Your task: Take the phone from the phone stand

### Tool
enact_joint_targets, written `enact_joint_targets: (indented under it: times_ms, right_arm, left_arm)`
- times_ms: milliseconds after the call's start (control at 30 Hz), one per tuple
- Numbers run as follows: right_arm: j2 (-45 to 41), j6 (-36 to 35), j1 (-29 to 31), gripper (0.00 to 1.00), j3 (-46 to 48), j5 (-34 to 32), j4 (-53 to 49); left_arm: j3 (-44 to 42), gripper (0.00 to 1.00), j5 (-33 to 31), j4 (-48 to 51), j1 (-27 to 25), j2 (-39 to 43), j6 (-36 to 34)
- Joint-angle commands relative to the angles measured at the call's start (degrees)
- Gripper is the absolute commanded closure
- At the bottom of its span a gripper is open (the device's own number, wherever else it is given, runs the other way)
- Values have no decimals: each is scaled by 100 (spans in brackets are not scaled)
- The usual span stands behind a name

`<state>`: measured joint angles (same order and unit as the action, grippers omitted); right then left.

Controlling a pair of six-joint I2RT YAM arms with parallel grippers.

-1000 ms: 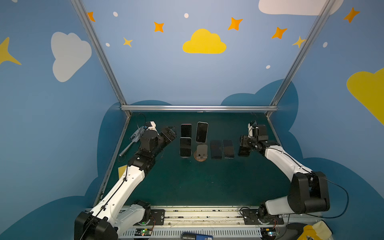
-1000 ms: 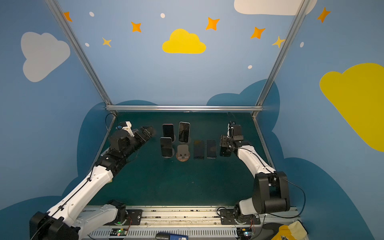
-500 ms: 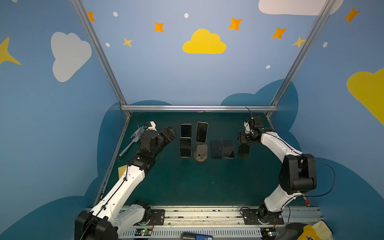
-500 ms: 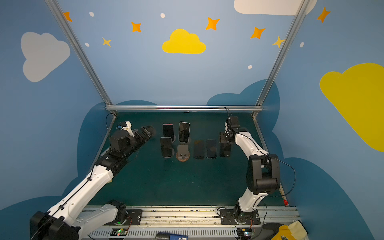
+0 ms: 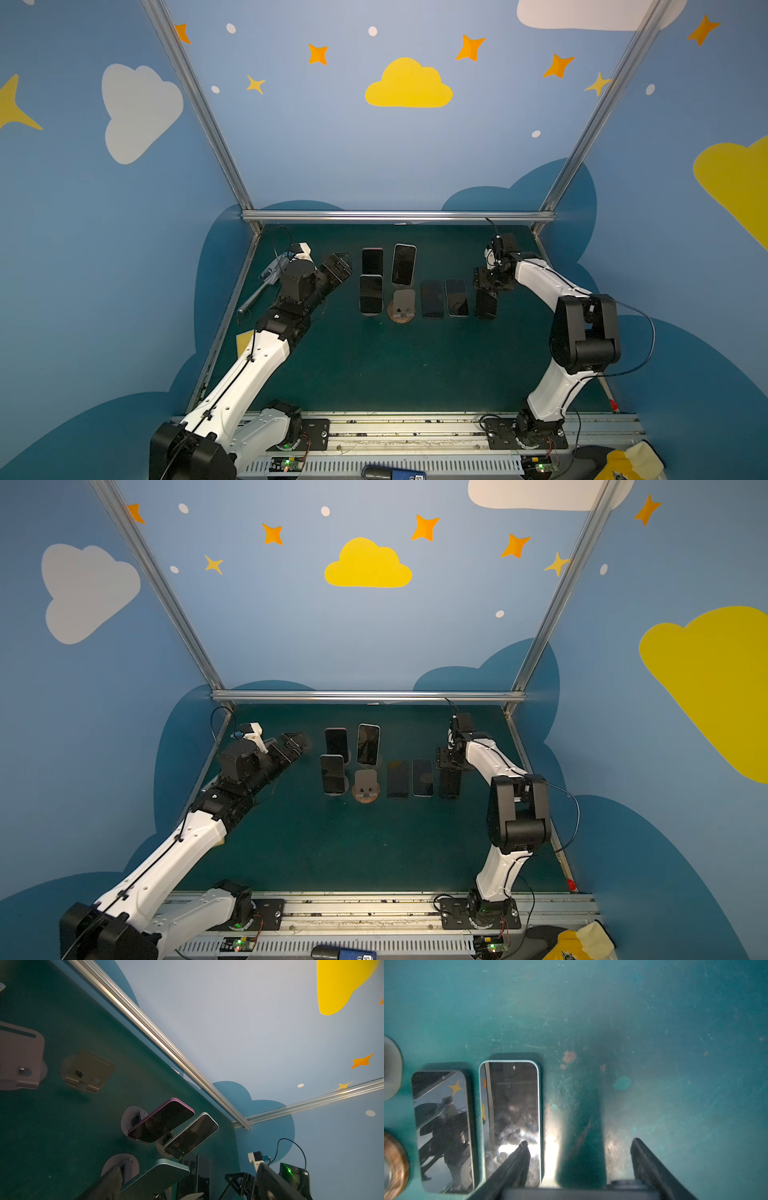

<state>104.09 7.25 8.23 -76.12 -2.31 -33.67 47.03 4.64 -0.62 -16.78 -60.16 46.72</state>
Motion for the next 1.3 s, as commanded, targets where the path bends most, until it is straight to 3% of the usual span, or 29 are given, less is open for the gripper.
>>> enact_joint_targets:
  times_ms: [0,1267]
  right_arm:
    - [140,-47,-15,40,-331,-18,-140]
    - [1819,-281,-41,37,-1700,-25,-1406]
  left_arm:
    - [96,0,-11,-87,25,5,-76]
    - [111,0,125,-140,157,-110,-4]
